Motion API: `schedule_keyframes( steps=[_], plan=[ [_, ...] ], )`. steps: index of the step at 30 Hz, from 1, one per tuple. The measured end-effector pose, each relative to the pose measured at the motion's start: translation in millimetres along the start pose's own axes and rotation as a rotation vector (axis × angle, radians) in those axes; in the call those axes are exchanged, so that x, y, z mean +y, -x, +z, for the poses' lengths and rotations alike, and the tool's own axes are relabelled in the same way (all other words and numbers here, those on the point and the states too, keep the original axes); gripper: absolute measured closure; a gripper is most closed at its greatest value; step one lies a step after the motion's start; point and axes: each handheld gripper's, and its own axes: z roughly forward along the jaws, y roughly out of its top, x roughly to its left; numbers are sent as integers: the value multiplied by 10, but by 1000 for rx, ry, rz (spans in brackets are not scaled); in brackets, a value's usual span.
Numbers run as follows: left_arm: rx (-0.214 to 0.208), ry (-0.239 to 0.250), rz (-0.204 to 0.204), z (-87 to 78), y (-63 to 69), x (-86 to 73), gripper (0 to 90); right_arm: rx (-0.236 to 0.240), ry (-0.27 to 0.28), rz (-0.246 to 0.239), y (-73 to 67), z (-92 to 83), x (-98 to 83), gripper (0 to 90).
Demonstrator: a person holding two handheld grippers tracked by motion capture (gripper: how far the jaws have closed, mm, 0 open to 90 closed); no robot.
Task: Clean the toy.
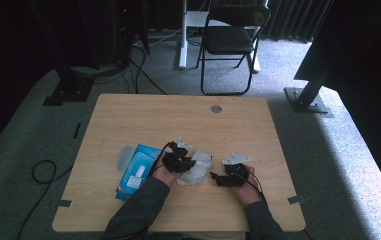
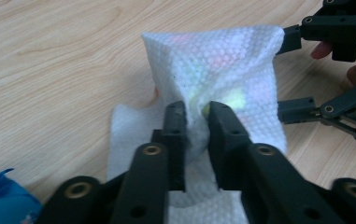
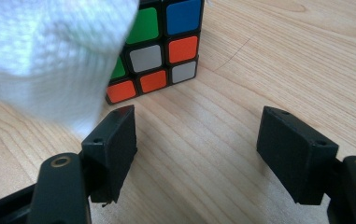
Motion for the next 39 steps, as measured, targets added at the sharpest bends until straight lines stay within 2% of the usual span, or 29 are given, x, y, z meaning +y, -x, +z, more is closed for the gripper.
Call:
schedule_keyframes(
  steps=[3,6,11,16,20,21,26,30,32,33,34,36,39],
  plan=[
    [3,5,-3,-39,-19,10,880,0,0,-1,1,0,0,280],
    [23,17,3,-87,-34,36,888,0,0,0,0,0,0,280],
    [56,82,-19,-211,-107,116,890,1,0,3,-1,0,1,280],
    [132,131,-21,-301,-139,210,890,0,1,2,-1,0,1,280],
    [201,142,-9,-337,-161,265,890,-7,-1,4,-9,3,3,276],
    [228,139,-8,-346,-182,277,890,-8,-2,3,-11,3,4,273],
    [290,131,-18,-379,-267,278,890,-3,-5,1,-16,8,6,245],
    [342,100,-12,-330,-309,256,889,-6,-9,7,-18,11,9,223],
    [335,97,-41,-302,-341,244,889,-8,-13,6,-15,16,11,199],
    [332,97,-43,-285,-335,239,889,-8,-17,6,-18,20,13,183],
    [334,92,-35,-267,-315,237,889,-7,-18,4,-20,24,15,175],
    [310,88,-10,-223,-261,235,888,-6,-21,2,-22,26,19,171],
    [230,92,35,-137,-151,229,884,-2,-46,-4,-37,9,51,236]
  ],
)
